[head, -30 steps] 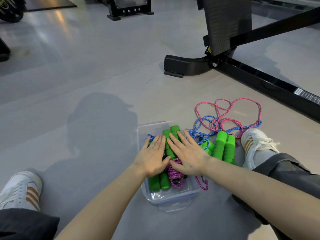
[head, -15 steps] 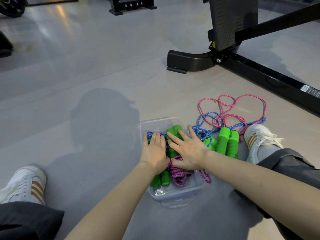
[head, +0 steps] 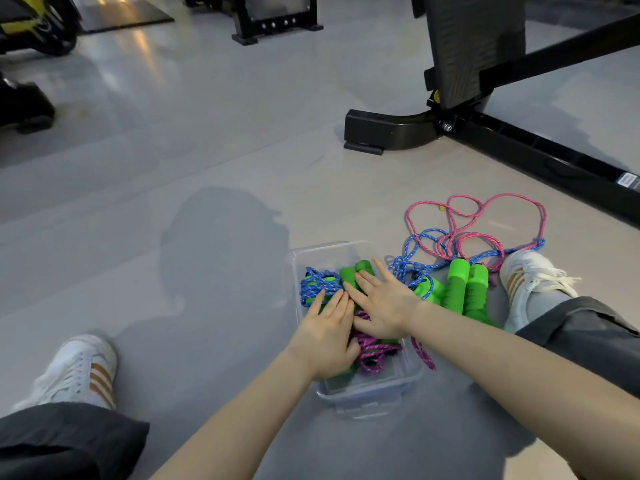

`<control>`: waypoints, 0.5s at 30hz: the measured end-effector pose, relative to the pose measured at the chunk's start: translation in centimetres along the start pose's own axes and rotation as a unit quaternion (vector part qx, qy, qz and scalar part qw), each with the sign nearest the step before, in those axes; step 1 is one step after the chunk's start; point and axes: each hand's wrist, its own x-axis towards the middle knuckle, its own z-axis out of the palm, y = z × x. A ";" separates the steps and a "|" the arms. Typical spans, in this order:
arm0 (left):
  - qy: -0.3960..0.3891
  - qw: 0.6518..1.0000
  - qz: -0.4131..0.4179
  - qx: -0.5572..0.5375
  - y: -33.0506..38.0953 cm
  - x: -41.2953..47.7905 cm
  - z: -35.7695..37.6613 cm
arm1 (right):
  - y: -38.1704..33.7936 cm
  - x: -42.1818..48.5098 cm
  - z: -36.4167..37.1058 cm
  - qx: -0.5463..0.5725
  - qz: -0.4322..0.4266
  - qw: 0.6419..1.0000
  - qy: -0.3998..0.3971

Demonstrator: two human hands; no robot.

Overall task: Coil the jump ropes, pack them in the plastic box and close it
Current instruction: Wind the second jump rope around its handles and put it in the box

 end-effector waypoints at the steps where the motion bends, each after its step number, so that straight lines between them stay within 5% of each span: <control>1: -0.024 1.000 -0.011 0.006 0.1 -0.1 -0.1 | 0.2 -0.4 -0.2 0.038 -0.004 0.999 0.026; 4: -0.070 0.997 -0.024 0.031 0.3 0.0 -0.7 | 0.7 -1.8 -0.7 0.100 -0.014 0.991 0.086; 9: -0.112 0.991 -0.047 0.057 0.9 -0.1 -1.2 | 1.9 -3.9 -1.0 -0.016 -0.057 0.987 0.147; 15: -0.107 0.993 -0.037 0.019 0.9 -0.5 -1.3 | 1.9 -4.4 -3.7 0.089 0.036 0.995 -0.022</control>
